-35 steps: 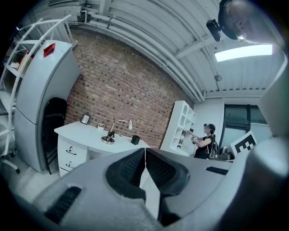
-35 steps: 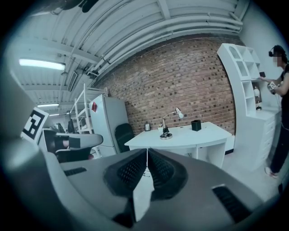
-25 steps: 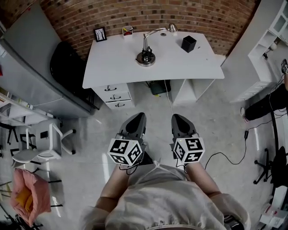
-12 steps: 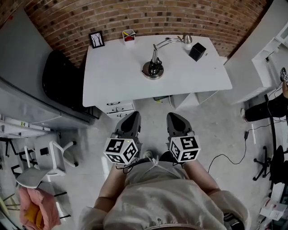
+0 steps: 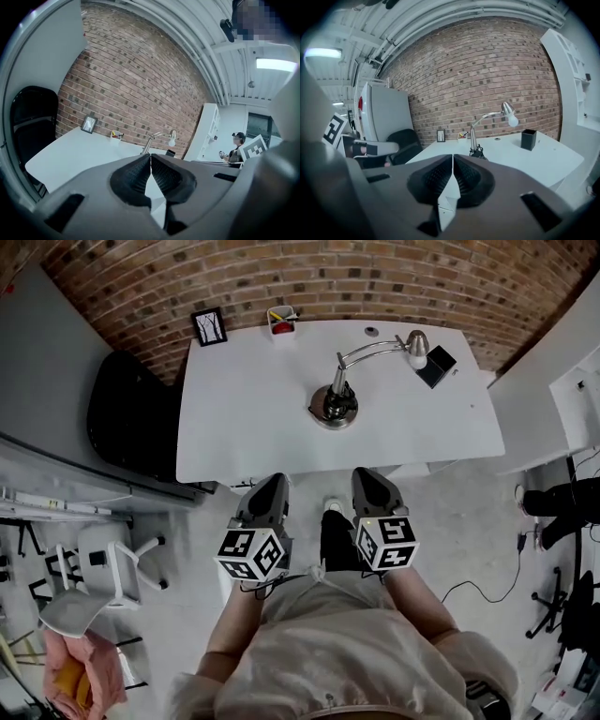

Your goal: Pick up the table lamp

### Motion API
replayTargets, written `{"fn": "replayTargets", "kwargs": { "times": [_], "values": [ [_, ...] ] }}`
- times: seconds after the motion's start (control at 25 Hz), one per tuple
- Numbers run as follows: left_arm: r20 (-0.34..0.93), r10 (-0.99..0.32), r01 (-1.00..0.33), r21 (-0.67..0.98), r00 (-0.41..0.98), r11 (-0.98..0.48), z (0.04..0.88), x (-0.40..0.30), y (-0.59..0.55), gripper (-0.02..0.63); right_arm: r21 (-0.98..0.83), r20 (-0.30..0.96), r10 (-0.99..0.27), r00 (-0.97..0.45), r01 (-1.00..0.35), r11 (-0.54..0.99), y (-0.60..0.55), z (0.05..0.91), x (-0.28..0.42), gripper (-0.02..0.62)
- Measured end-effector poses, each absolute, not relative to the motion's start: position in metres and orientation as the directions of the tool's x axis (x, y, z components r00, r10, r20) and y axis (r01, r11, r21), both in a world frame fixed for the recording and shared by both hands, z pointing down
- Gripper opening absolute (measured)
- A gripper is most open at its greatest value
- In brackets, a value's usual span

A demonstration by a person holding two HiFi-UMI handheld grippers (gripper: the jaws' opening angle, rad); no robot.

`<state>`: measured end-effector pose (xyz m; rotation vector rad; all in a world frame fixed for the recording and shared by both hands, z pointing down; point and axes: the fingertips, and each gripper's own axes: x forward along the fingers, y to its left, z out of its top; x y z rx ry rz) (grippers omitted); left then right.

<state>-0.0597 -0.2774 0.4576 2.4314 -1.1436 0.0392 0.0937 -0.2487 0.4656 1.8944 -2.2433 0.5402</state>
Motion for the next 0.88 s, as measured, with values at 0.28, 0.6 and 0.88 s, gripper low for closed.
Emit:
{"fn": "replayTargets", "kwargs": {
  "times": [0.28,0.6,0.88],
  "values": [
    [0.261,-0.727,-0.769,0.304,0.635,-0.562,0.459,-0.01,-0.362,0.02,-0.17,0.352,-0.901,-0.254,-0.964,0.206,-0.346,0.465,0.132,0.028],
    [0.291,-0.721,-0.774,0.323,0.629,-0.545,0.473,0.042,-0.437,0.02,-0.124,0.392,-0.858,-0.332,-0.943,0.308,-0.427,0.482,0.163,0.028],
    [0.355,-0.704,-0.785,0.36,0.615,-0.504,0.498,0.043,-0.458,0.02,-0.09,0.376,-0.838,-0.396,-0.915,0.393,-0.467,0.49,0.146,0.141]
  ]
}}
